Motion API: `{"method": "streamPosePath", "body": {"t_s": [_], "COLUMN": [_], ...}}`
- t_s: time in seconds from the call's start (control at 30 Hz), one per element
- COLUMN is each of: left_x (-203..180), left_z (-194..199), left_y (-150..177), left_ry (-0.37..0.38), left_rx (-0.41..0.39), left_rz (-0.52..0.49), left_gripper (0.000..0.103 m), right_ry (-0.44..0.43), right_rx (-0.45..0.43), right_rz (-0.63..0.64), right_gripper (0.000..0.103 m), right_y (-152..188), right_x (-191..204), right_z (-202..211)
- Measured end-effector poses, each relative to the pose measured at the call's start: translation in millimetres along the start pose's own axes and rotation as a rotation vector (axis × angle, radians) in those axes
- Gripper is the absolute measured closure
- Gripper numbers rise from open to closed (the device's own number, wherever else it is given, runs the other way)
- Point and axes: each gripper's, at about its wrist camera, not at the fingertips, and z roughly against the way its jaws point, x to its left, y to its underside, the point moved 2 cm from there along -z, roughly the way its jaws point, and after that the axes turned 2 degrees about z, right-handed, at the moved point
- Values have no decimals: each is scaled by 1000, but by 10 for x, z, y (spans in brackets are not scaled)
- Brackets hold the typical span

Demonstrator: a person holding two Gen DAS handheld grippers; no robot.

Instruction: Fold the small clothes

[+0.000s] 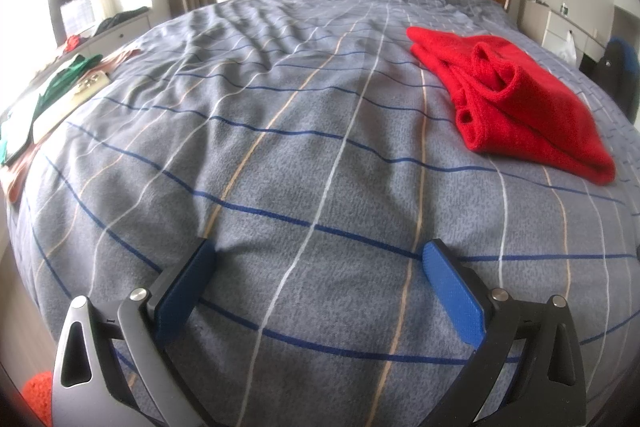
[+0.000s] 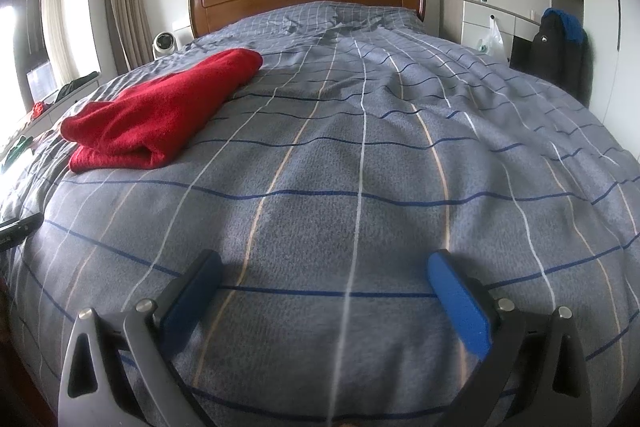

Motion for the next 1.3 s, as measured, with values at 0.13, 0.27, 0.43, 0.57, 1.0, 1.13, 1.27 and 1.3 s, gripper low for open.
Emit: {"method": "streamPosePath", "body": {"t_s": [0.13, 0.27, 0.43, 0.57, 1.0, 1.13, 1.27, 1.3], "left_x": [-2, -3, -5, -6, 2, 45, 97, 92], "left_z": [-1, -3, -3, -4, -1, 26, 184, 241], "left_y": [0, 1, 1, 1, -7, -25, -99, -131], "left_ry": [1, 0, -1, 0, -6, 3, 105, 141], "left_rx": [0, 0, 0, 0, 4, 21, 53, 42], "left_rz": [0, -1, -1, -1, 6, 20, 50, 60], "left_gripper": [0, 0, 0, 0, 0, 1, 2, 2], "right_ry": [1, 6, 14, 18, 26, 27, 36, 33], "right_rx": [0, 3, 6, 8, 8, 10, 35, 57], "right_rz": [0, 7, 18, 23, 30, 30, 34, 33], "right_gripper": [1, 1, 1, 1, 1, 1, 1, 1], "right_y": [1, 6, 0, 2, 7, 8, -10, -29], "right_x": [0, 8, 23, 27, 43, 46, 57, 53], "right_z": [1, -4, -24, -31, -33, -34, -31, -29]}}
